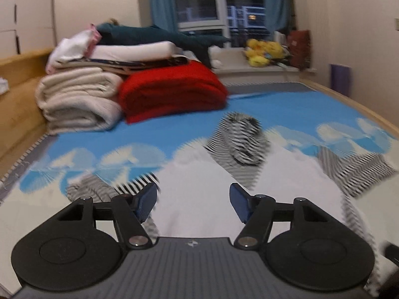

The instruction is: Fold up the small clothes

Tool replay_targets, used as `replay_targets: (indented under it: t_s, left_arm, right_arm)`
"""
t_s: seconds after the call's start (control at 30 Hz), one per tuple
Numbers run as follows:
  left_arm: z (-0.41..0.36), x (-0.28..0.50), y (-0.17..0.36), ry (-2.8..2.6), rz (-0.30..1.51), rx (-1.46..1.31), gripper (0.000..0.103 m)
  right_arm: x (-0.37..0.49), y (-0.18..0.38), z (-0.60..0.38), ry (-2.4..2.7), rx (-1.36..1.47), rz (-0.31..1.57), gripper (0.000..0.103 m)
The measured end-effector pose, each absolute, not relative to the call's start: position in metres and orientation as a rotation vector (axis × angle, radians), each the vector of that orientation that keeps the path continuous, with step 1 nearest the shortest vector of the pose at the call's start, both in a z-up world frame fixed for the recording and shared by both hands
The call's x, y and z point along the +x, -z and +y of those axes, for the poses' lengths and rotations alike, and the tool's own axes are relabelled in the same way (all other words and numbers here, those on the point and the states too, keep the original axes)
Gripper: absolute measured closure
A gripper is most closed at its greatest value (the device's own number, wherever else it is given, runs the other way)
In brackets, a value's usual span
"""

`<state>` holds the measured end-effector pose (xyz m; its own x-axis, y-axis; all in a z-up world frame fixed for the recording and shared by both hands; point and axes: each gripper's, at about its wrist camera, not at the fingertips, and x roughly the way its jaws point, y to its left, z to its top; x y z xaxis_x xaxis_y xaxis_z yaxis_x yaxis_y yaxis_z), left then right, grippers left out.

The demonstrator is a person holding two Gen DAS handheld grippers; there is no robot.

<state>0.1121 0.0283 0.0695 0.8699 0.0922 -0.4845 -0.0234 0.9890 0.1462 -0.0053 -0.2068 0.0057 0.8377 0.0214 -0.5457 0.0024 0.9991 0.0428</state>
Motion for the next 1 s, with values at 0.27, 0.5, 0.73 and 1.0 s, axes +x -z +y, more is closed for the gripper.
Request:
replay_targets:
  t_s: [0.27,0.5,0.73,1.0]
  left_arm:
    - [0.072,0.205,-0.067,-0.16,0.541,0.042,0.034]
    - [0.123,0.256,-0.021,-0.256,0.628,-0.015,0.034]
    - [0.162,0.276,-0.013,-0.315,0.645,-0.001,0.034]
    - [0.21,0.29,0.02,-0.402,0.754,-0.039,0.043]
  right_arm:
    - [0.012,-0.022,-0.224,0.01,0.01,0.56,0.049]
    - [0.087,-0.048,-0.228,-0.013,-0.016,0.504,0.049]
    - [0.187,-0.059,-0.204,-0.08,-0.047,0.419,0.049]
    - [0.242,-0.019,-0.184,-0.14,0.002,0.492,0.054]
